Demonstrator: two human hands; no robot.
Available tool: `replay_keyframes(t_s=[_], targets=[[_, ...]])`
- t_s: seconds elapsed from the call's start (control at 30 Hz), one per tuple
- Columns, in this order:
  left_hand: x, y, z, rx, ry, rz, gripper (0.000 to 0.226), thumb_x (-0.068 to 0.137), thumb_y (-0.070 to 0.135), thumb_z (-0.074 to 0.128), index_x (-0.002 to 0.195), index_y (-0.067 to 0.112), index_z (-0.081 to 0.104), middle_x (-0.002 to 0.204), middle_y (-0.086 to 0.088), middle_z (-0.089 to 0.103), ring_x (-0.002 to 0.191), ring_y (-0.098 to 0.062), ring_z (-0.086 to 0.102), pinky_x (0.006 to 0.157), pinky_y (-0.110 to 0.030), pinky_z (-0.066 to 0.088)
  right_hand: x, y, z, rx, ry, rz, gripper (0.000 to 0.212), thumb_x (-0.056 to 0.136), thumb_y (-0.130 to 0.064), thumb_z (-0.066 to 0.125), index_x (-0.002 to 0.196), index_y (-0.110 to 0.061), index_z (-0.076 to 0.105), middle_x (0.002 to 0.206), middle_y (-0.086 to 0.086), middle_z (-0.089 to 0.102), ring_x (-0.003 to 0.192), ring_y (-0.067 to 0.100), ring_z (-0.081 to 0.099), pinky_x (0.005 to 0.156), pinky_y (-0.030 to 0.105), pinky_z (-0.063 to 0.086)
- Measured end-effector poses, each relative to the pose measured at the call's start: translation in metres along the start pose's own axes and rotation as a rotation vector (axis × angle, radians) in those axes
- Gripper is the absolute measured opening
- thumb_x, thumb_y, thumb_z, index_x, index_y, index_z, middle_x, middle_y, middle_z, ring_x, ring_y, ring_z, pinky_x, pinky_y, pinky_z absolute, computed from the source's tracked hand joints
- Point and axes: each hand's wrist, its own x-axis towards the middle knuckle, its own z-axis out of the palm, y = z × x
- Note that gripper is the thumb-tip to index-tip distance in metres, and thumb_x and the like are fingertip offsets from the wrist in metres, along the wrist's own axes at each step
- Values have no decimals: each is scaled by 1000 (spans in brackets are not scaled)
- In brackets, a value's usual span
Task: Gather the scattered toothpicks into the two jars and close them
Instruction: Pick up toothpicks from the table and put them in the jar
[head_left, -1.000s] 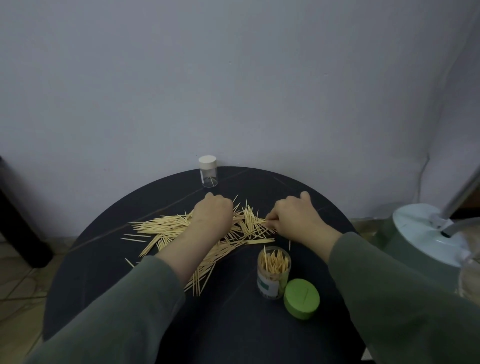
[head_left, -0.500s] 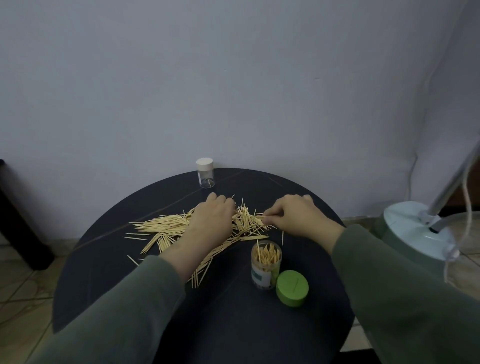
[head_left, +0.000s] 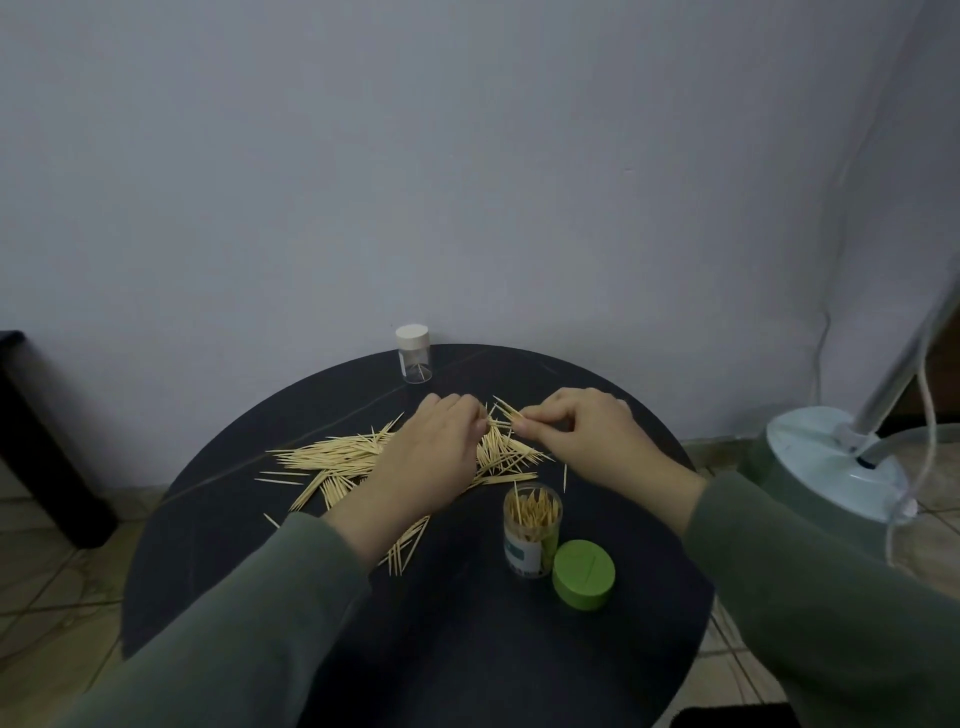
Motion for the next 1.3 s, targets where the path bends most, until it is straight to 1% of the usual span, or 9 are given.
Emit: replay_keyframes(t_s=[0.3, 0.4, 0.47, 0.63, 0.7, 0.83, 1.0, 1.13, 1.3], targets=[[-10, 16, -13, -104, 56, -5, 21, 103, 29, 35, 109, 19, 52, 92, 10, 46, 90, -10, 43, 74, -26, 38, -9, -11, -13, -40, 101, -56, 26, 90, -50, 57, 107, -37, 72, 101, -17, 64, 100, 4, 54, 101, 42, 30], [-13, 15, -15, -120, 1, 31, 19, 102, 31, 36, 99, 20, 52, 87, 9, 49, 85, -9, 43, 70, -26, 38, -12, -14, -18, -41, 46, -36, 28, 88, -53, 57, 106, -38, 72, 101, -19, 64, 103, 4, 53, 102, 43, 32], [-15, 14, -20, -129, -60, 78, 19, 102, 31, 37, 93, 21, 51, 83, 10, 47, 81, -7, 41, 69, -26, 36, -14, -13, -19, -43, -57, -15, 29, 87, -56, 58, 107, -39, 72, 89, -25, 60, 99, 4, 52, 100, 42, 36], [-18, 13, -26, -81, -171, 171, 20, 100, 31, 38, 81, 27, 44, 77, 12, 46, 77, -2, 40, 65, -25, 33, -21, -14, -18, 70, -260, 35, 26, 87, -47, 63, 107, -34, 73, 49, -30, 51, 59, -6, 40, 66, 23, 27], [-18, 15, -24, -85, -196, 180, 20, 100, 30, 39, 80, 33, 39, 76, 16, 42, 76, 0, 39, 63, -19, 28, -22, -14, -19, 97, -284, 42, 20, 87, -43, 65, 102, -33, 74, 45, -32, 51, 51, -7, 46, 57, 18, 24], [-16, 15, -18, -108, -222, 167, 13, 101, 32, 39, 91, 29, 47, 84, 14, 46, 84, -6, 43, 69, -22, 31, -21, -8, -20, 214, -297, 74, 5, 83, -39, 71, 85, -38, 75, 48, -14, 58, 43, 1, 40, 47, 17, 31], [-13, 13, -17, -179, -242, 118, 11, 100, 33, 43, 92, 32, 50, 78, 18, 49, 74, -2, 47, 61, -14, 31, -22, -6, -20, 210, -317, 72, 17, 85, -35, 70, 98, -27, 76, 47, -24, 56, 44, -8, 47, 44, 9, 32], [-13, 14, -20, -223, -269, 62, 12, 100, 34, 45, 98, 29, 55, 76, 18, 51, 69, 1, 48, 59, -16, 32, -21, -5, -16, 134, -302, 75, 26, 83, -42, 70, 106, -30, 75, 50, -37, 52, 53, -18, 48, 53, 11, 30], [-14, 16, -19, -145, -315, 70, 16, 100, 37, 42, 106, 28, 54, 86, 15, 51, 74, 0, 48, 62, -17, 34, -21, -7, -14, -28, -300, 40, 28, 85, -49, 65, 108, -35, 73, 67, -28, 53, 73, -5, 45, 87, 29, 36]])
